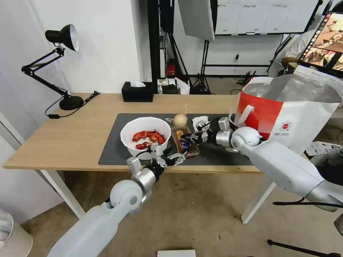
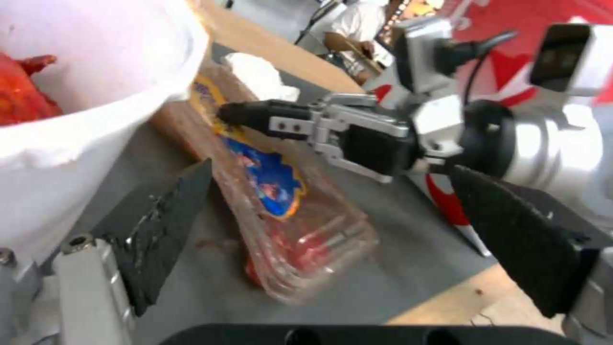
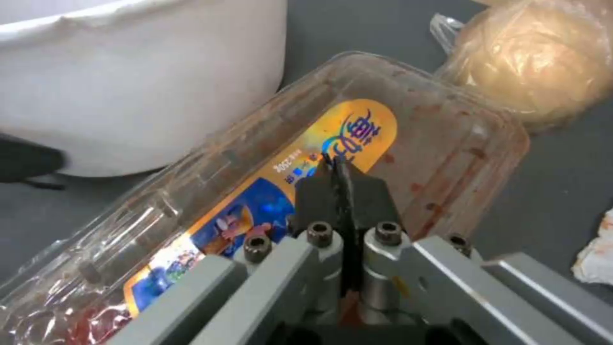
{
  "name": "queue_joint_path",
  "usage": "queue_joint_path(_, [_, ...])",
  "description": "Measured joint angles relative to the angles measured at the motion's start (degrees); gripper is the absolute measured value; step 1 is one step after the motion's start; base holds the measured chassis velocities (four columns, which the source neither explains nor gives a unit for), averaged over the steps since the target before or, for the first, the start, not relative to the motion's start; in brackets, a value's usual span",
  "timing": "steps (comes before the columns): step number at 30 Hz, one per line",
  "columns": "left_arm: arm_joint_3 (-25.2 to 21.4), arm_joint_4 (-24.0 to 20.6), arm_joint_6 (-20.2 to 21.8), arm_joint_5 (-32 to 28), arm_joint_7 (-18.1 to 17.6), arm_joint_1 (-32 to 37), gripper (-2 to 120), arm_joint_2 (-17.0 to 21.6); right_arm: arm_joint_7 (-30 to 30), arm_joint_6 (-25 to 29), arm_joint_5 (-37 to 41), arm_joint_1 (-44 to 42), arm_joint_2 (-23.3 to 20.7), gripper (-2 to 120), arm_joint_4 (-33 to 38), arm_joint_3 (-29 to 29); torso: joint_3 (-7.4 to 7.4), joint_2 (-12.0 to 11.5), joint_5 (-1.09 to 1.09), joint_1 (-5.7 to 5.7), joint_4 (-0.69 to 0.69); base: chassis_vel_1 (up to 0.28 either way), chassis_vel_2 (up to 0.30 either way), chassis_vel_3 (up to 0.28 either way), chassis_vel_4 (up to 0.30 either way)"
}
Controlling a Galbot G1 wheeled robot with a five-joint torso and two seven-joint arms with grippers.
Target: Pick up the trash from the table and place it into the takeout bag.
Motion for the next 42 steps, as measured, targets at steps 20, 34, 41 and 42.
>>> queue_joint_path(20, [-1.24, 2.90, 5.30, -15.46, -16.09, -5.14, 100, -3.52, 0.30, 0.03, 0.35, -0.20, -0.63, 0, 1.82, 0.34, 0.00, 0.00, 0.00, 0.00, 0.00, 0.000, 0.000, 0.000, 0.000])
queue_joint_path(34, [-2.54, 3.90, 9.72, -25.68, -22.16, -7.90, 100, -6.25, 0.88, 0.03, 0.79, -1.34, -1.91, 0, 3.36, 1.34, -0.01, 0.00, 0.00, 0.00, 0.00, 0.000, 0.000, 0.000, 0.000])
queue_joint_path(41, [-1.99, 4.86, 9.72, -25.80, -22.66, -8.48, 100, -7.15, 1.26, -0.05, 1.55, -1.35, -2.57, 0, 3.97, 1.36, -0.01, 0.00, 0.00, -0.01, 0.00, 0.000, 0.000, 0.000, 0.000])
queue_joint_path(42, [-1.84, 4.95, 9.72, -26.08, -22.86, -8.65, 100, -7.28, 1.36, -0.06, 1.69, -1.33, -2.64, 0, 4.11, 1.36, -0.01, 0.00, 0.00, -0.01, 0.00, 0.000, 0.000, 0.000, 0.000])
